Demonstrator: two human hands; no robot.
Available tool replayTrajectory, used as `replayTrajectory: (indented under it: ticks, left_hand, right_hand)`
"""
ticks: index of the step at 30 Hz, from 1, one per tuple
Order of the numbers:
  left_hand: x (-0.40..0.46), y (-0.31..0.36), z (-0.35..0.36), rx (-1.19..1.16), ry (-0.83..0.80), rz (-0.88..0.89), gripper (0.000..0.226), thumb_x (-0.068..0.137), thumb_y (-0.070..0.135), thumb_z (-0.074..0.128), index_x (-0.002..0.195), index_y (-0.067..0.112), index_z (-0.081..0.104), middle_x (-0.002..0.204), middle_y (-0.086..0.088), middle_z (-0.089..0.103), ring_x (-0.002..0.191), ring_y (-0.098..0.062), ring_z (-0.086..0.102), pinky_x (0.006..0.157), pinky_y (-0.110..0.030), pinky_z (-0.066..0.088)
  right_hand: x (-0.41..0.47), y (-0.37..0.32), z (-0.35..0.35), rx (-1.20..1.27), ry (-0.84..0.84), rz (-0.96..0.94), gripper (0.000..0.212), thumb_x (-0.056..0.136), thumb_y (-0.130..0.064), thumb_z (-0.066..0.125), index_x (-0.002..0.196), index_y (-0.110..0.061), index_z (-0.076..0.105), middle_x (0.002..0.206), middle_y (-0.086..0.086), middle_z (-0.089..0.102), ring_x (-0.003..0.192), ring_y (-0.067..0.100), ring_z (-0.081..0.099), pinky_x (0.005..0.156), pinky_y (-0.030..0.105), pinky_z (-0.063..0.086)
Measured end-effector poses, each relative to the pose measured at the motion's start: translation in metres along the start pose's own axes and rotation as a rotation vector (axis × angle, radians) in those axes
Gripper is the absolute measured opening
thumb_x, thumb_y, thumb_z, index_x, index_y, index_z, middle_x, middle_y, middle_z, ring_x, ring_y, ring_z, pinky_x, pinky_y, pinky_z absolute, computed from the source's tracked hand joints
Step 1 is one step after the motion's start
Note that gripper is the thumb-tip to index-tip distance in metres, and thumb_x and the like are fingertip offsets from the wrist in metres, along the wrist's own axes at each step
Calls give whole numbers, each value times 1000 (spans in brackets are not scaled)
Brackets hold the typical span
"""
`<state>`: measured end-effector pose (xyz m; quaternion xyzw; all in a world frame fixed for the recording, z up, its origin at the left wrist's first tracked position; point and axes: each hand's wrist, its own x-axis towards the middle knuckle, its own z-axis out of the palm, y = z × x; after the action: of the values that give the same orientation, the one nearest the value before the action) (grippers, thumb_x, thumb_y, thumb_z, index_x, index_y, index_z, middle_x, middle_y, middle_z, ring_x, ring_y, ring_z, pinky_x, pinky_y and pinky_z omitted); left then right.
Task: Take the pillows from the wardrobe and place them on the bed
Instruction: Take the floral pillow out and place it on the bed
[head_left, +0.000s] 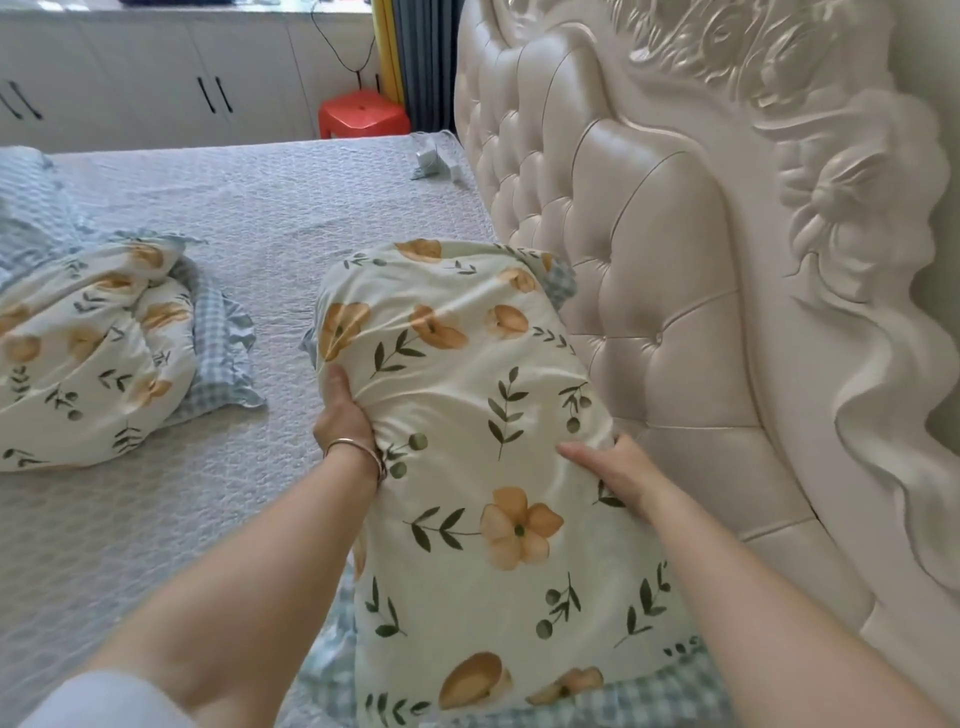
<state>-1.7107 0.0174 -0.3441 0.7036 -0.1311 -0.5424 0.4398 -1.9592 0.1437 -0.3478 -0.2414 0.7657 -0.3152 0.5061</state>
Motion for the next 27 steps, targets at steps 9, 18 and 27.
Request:
replayTrajectory:
  ticks: [9, 18, 27]
  left_hand:
    - [63, -34, 70, 176, -68, 124, 66, 87, 55, 49, 134, 8, 41, 125, -10, 51, 116, -28, 48, 99, -41, 34]
    - [102, -92, 119, 217, -276, 53, 64, 76, 36, 73, 125, 11, 40, 119, -9, 56, 105, -26, 58, 93, -46, 49]
    - [115, -109, 127, 716, -236, 112, 111, 74, 51, 70, 148, 8, -1, 157, -17, 4, 143, -35, 10, 115, -49, 14]
  right_hand:
    - [89, 3, 1, -220, 279, -59, 71, 68, -37, 74, 128, -16, 42, 120, 8, 59, 108, 29, 57, 92, 41, 48]
    - [150, 25, -14, -356, 335, -57, 51, 81, -25, 67, 123, -5, 46, 125, 17, 58, 116, 34, 52, 90, 32, 40]
    - [178, 38, 0, -523, 317, -112, 76, 87, -23, 59, 148, -20, 14, 147, 13, 37, 129, 34, 42, 101, 40, 37]
